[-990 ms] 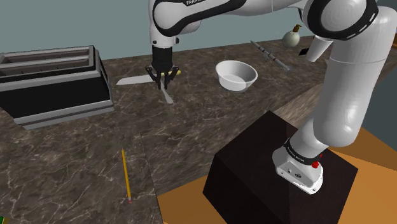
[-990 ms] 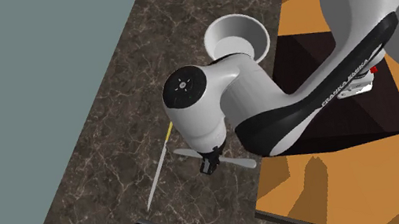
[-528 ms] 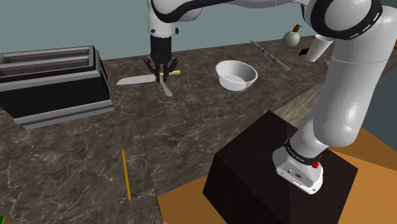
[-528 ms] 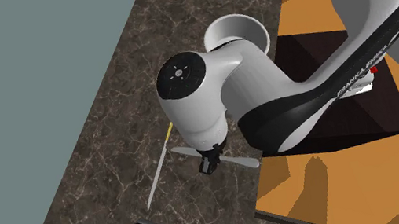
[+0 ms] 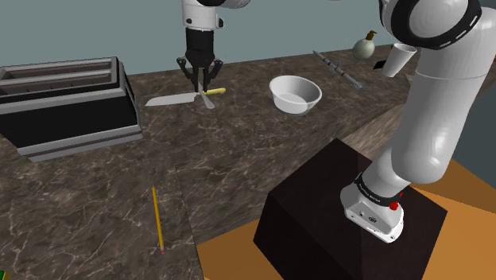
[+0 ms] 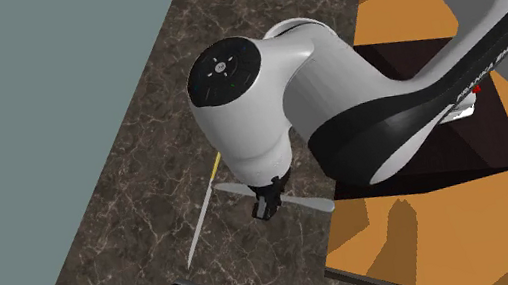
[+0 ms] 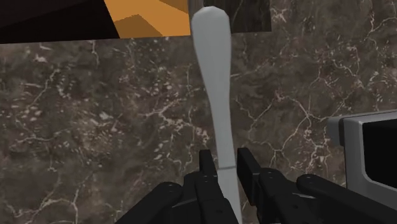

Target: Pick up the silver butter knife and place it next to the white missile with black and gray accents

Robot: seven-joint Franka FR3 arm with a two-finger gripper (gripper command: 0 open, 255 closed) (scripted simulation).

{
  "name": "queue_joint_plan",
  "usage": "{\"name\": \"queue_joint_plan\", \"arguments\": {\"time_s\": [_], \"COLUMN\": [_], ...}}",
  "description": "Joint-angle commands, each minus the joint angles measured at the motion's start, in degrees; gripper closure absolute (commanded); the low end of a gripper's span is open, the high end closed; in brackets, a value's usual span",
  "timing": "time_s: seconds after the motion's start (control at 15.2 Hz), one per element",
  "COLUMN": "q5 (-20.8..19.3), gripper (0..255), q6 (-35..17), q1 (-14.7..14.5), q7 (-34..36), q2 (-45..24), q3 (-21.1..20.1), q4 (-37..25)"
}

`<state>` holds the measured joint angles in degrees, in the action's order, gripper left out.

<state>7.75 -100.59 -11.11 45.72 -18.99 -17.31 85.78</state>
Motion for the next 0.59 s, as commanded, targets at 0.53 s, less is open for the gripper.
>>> {"name": "queue_joint_plan", "arguments": {"time_s": [0.53], "q5": [3.0], "gripper": [255], "q6": [0.6], "q1": [5.3], "q7": [-7.3], "q2": [11.0], "q3": [2.0], "q4": [11.5]}}
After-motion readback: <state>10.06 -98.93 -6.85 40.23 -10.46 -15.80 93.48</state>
